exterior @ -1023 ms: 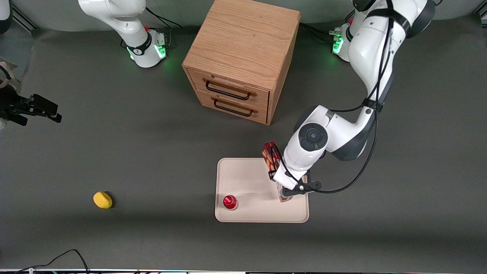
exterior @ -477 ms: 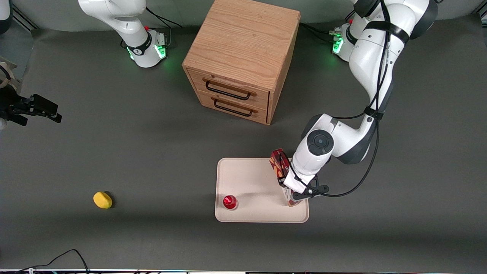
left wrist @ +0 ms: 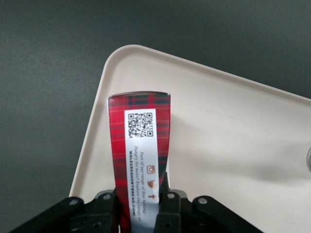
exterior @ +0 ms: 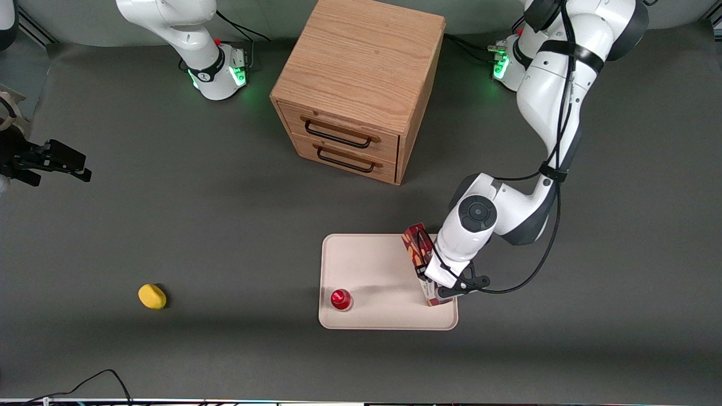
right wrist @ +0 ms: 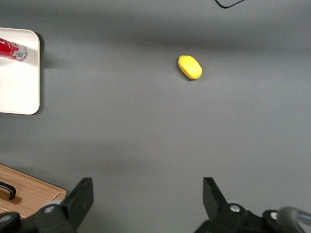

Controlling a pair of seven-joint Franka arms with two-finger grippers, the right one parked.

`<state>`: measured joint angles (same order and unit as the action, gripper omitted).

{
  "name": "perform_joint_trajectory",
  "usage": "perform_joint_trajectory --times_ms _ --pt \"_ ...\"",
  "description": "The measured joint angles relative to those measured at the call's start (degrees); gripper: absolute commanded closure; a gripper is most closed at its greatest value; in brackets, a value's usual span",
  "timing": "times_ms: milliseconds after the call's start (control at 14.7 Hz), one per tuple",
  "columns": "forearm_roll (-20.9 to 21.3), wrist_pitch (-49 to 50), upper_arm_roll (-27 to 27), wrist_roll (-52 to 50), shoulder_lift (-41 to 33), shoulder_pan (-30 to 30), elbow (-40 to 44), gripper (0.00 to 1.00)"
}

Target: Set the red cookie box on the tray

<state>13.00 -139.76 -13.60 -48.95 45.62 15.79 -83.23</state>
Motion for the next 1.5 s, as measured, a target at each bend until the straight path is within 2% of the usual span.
perform_joint_trajectory --times_ms 273,682,750,818,886,955,1023,1091,1364,1500 --pt "0.0 -0.1 0.2 0.0 0.0 0.0 0.2 0.95" --pt "0.0 -0.1 0.7 0.0 0.8 0.0 1.5 0.95" --pt "0.0 -0.1 0.7 0.0 1.0 -0.1 1.7 0.92" --pt "0.0 -0.1 0.7 0.0 1.2 -0.1 2.0 0.72" --pt "0.0 -0.1 0.8 0.0 1.4 -0.2 2.3 0.64" --pt "0.0 -0.1 0.8 0.0 1.5 -0.4 2.4 0.38" --pt "0.0 -0.1 0.8 0.0 1.6 -0.5 2.6 0.23" --pt "0.0 -0.1 0.8 0.0 1.7 -0.5 2.8 0.0" --pt "0.0 1.9 0.8 0.0 1.7 -0.5 3.6 0.0" --pt "0.0 6.7 0.7 0.0 1.6 -0.5 5.6 0.0"
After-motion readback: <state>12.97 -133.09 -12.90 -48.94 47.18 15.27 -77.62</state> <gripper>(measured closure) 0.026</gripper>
